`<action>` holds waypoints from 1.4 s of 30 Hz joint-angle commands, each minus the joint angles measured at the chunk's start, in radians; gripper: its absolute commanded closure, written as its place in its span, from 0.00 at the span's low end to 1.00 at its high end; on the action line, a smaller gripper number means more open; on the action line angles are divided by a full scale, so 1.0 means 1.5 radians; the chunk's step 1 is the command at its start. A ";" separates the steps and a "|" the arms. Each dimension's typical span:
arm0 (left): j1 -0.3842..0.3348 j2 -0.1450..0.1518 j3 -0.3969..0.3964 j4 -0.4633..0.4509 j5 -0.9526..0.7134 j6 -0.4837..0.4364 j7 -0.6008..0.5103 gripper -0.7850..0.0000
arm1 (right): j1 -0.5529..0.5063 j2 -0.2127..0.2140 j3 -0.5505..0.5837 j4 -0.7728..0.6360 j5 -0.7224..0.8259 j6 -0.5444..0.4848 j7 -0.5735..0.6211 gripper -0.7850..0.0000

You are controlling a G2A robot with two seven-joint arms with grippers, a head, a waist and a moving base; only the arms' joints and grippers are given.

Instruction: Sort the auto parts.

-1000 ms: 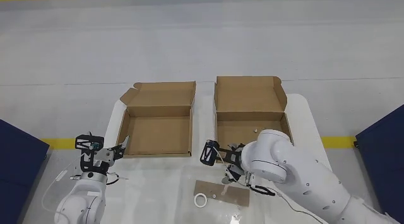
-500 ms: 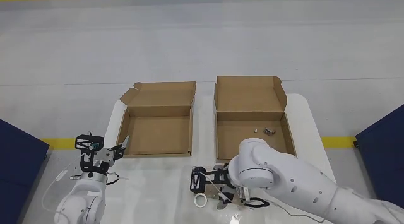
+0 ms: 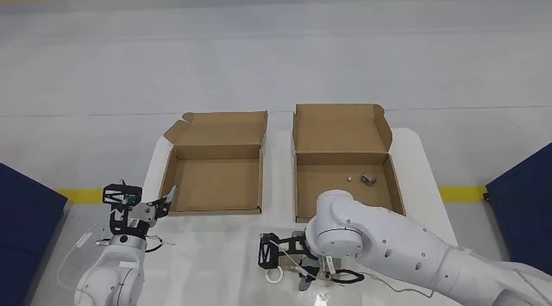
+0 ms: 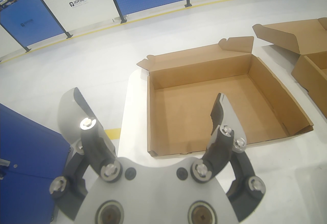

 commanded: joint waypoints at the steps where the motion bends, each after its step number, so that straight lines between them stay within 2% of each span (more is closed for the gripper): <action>1: 0.000 0.000 0.000 0.000 0.000 0.000 0.000 0.00 | -0.010 -0.003 -0.016 0.002 -0.040 0.005 -0.013 0.00; 3: 0.000 0.000 0.000 0.000 0.000 0.000 0.000 0.00 | -0.013 -0.009 -0.027 0.006 -0.076 0.030 -0.016 0.00; 12: 0.000 0.000 0.000 0.000 0.000 0.000 0.000 0.00 | -0.017 -0.030 -0.046 0.041 -0.110 0.049 -0.039 0.00; 30: 0.000 0.000 0.000 0.000 0.000 0.000 0.000 0.00 | -0.030 -0.066 -0.069 0.106 -0.136 0.049 -0.061 0.00; 42: 0.000 0.000 0.000 0.000 0.000 0.000 0.000 0.00 | -0.041 -0.070 -0.078 0.117 -0.165 0.046 -0.079 0.00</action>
